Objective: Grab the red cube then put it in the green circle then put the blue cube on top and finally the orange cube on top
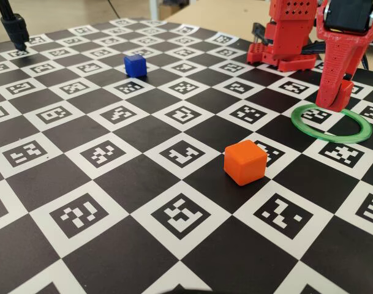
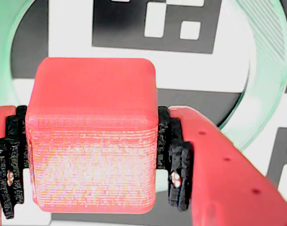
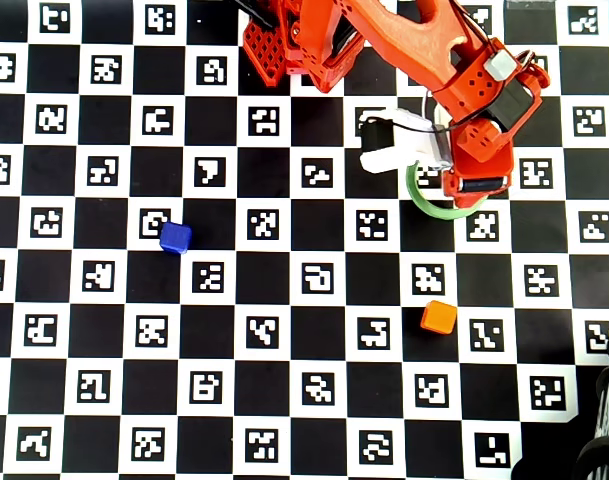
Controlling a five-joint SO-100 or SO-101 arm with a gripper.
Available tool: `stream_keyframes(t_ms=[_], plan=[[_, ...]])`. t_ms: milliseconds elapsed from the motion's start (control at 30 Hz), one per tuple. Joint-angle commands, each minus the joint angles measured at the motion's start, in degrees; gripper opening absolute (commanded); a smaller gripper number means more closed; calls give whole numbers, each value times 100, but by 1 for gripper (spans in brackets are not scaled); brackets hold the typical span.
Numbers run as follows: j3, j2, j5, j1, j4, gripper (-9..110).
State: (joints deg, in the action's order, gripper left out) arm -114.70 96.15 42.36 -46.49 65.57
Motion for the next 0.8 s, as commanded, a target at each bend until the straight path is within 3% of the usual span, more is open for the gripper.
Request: stream_keyframes(t_ms=[0, 767], plan=[[-26, 650, -26, -35, -88, 0], [-800, 809, 211, -369, -853, 0]])
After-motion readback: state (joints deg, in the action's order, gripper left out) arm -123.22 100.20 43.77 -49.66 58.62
